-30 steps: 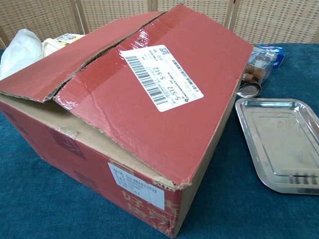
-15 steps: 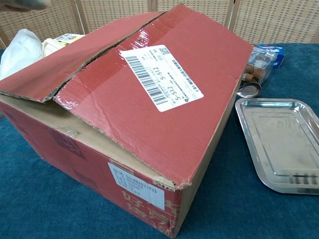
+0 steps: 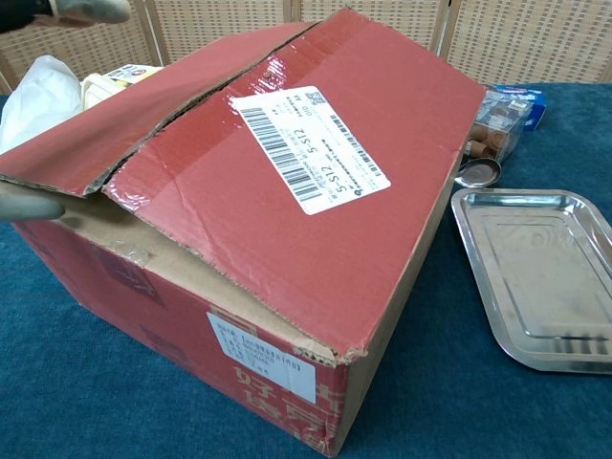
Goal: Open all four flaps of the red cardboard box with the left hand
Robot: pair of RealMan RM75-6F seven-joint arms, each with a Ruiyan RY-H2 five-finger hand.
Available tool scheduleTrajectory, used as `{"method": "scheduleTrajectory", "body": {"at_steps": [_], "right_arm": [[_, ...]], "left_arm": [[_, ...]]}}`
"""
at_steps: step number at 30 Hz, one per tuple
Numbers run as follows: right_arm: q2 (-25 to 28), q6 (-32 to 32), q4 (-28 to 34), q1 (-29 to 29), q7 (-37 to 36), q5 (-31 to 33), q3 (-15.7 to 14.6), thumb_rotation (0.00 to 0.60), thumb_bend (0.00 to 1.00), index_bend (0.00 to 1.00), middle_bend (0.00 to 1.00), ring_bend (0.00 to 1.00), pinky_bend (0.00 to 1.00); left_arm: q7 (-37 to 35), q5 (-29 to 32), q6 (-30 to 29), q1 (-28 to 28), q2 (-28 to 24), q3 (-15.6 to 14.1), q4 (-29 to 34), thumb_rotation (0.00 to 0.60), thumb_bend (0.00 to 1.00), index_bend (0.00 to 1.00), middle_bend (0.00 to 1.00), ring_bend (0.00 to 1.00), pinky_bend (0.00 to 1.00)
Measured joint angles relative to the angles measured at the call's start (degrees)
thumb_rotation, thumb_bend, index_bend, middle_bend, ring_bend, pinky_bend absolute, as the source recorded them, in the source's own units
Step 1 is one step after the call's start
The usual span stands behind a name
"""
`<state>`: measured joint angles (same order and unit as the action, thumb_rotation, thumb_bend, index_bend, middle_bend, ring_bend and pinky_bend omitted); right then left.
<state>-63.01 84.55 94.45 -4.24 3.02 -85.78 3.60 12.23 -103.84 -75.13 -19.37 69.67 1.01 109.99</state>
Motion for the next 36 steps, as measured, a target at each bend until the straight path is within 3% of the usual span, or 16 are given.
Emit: {"method": "scheduleTrajectory", "body": {"at_steps": [19,36], "right_arm": [[0.75,0.39,0.45,0.2,-1.47,-0.51,-0.1,0.6,0.0,0.0,0.0,0.0,0.0],[0.91,0.49,0.93,0.32,-1.27,-1.4,-0.62,0.6,0.0,0.0,0.0,0.0,0.0]], "left_arm": [[2.82,1.71,-3.19,-0.18,1.72,2.51,1.58,0.6,0.0,0.0,0.0,0.0,0.0],[-5.68,3.27,-15.04,3.94,-7.46,6.26,0.83,0.6,0.0,0.0,0.0,0.0,0.0]]}}
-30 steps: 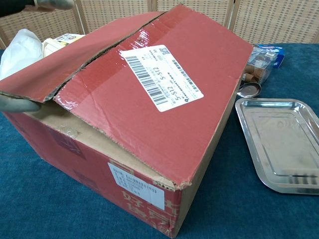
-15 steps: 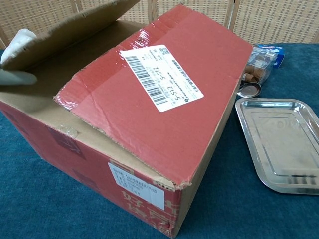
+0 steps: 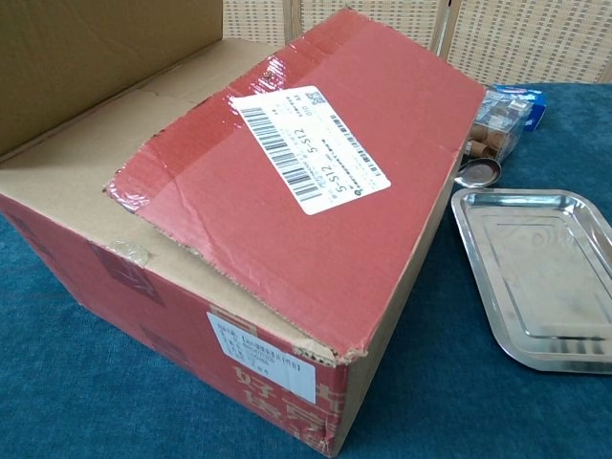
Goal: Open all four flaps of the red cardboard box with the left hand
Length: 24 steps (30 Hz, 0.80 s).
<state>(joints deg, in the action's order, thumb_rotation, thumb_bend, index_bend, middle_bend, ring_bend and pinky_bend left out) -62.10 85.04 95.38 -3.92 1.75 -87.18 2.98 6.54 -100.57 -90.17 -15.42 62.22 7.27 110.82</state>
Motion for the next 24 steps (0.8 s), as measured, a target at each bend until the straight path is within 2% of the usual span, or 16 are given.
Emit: {"method": "scheduleTrajectory", "body": {"at_steps": [7,11,17,24], "right_arm": [[0.15,-0.4,0.1,-0.13,-0.45,0.07,-0.07,0.6,0.0,0.0,0.0,0.0,0.0],[0.45,-0.62,0.24,-0.16,-1.18,0.31,-0.03,0.6,0.0,0.0,0.0,0.0,0.0],[0.57,-1.14,0.3,-0.32,-1.28,0.44,-0.1,0.6,0.0,0.0,0.0,0.0,0.0],[0.77,-1.46,0.61,-0.39,-1.48,0.6,-0.19,0.6,0.0,0.0,0.0,0.0,0.0]], "left_arm": [[-4.07,4.28,-2.24,1.27,-3.12,1.89,-2.33,0.6,0.0,0.0,0.0,0.0,0.0],[-5.75,7.71,-2.1,1.38,-3.6,3.11,-5.85,0.6,0.0,0.0,0.0,0.0,0.0],[-8.67,12.38,-0.14,0.73,-2.37,4.38,-13.04,0.6,0.0,0.0,0.0,0.0,0.0],[-10.93,15.61,5.01,-0.98,1.38,4.15,-20.31,0.6,0.0,0.0,0.0,0.0,0.0]]}}
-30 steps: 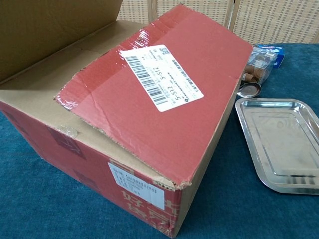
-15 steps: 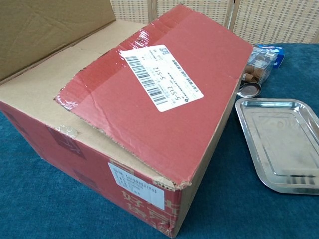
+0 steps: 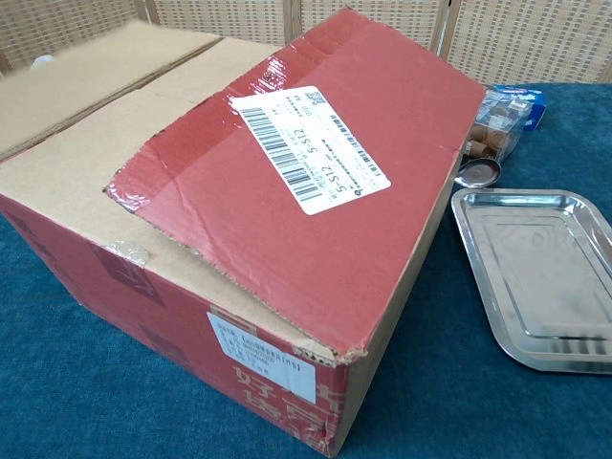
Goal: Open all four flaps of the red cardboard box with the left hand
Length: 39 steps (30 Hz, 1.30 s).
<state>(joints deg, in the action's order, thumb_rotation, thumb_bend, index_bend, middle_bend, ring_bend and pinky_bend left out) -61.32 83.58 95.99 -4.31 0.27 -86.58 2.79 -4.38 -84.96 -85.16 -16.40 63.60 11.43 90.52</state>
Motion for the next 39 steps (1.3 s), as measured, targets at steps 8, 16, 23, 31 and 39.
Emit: {"method": "scheduleTrajectory", "body": {"at_steps": [8,16,23,31,39], "right_arm": [[0.52,-0.28,-0.09,-0.01,-1.3,0.43,0.19,0.6,0.0,0.0,0.0,0.0,0.0],[0.35,-0.42,-0.11,-0.13,-1.06,-0.01,-0.11,0.6,0.0,0.0,0.0,0.0,0.0],[0.34,-0.59,-0.19,-0.18,-0.97,-0.19,-0.27,0.6,0.0,0.0,0.0,0.0,0.0],[0.42,-0.73,-0.08,-0.27,-1.01,-0.22,-0.32,0.6,0.0,0.0,0.0,0.0,0.0],[0.66,-0.45,-0.02,-0.2,-1.72,-0.35,-0.28,0.6,0.0,0.0,0.0,0.0,0.0]], "left_arm": [[-2.64,-2.19,2.53,-2.04,3.01,-1.47,-1.84,0.6,0.0,0.0,0.0,0.0,0.0],[-4.63,-9.44,3.5,-3.88,-0.1,-3.66,8.03,0.6,0.0,0.0,0.0,0.0,0.04],[-3.27,-9.13,11.77,-7.55,-4.04,-4.51,20.5,0.6,0.0,0.08,0.17,0.14,0.25],[1.72,0.05,21.33,-12.3,-7.46,-3.04,29.55,0.6,0.0,0.29,0.31,0.28,0.43],[2.54,13.5,29.9,-17.4,-11.04,-0.54,35.29,0.6,0.0,0.41,0.44,0.4,0.57]]}}
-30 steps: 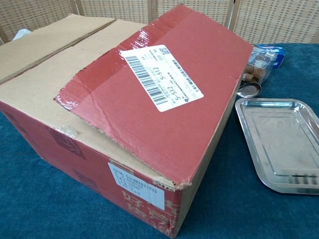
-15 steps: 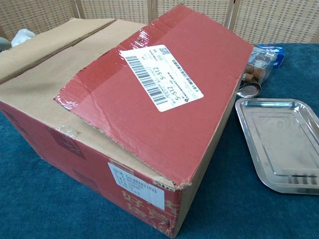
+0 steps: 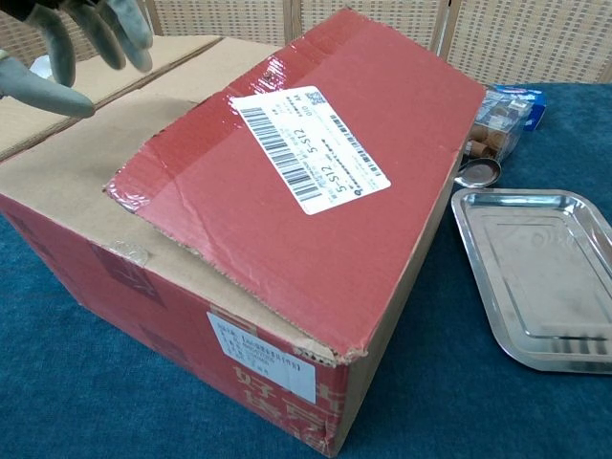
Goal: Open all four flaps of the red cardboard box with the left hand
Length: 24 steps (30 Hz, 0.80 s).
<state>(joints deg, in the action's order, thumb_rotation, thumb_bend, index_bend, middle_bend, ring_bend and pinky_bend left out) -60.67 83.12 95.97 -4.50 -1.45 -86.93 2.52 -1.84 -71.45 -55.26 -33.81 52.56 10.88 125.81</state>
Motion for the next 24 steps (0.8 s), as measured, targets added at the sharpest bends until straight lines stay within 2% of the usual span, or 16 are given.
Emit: {"method": "scheduleTrajectory", "body": {"at_steps": [4,15,19,24], "right_arm": [[0.1,0.01,0.03,0.0,-0.1,-0.08,-0.04,0.6,0.0,0.0,0.0,0.0,0.0],[-0.15,-0.32,-0.02,-0.12,0.37,0.05,-0.13,0.6,0.0,0.0,0.0,0.0,0.0],[-0.12,-0.48,-0.01,-0.17,0.16,0.22,-0.1,0.6,0.0,0.0,0.0,0.0,0.0],[-0.04,-0.46,-0.02,-0.19,-0.05,0.16,-0.09,0.6,0.0,0.0,0.0,0.0,0.0]], "left_arm": [[-0.61,5.11,2.29,-1.92,-0.89,1.11,0.39,0.6,0.0,0.42,0.45,0.42,0.61],[-1.16,20.86,8.07,-8.44,-1.89,3.32,0.07,0.6,0.0,0.44,0.47,0.43,0.6],[2.04,24.55,8.59,-11.33,-1.59,3.16,-0.25,0.6,0.0,0.44,0.47,0.43,0.6],[8.68,26.1,5.76,-13.43,0.62,1.79,0.16,0.6,0.0,0.45,0.48,0.42,0.6]]}}
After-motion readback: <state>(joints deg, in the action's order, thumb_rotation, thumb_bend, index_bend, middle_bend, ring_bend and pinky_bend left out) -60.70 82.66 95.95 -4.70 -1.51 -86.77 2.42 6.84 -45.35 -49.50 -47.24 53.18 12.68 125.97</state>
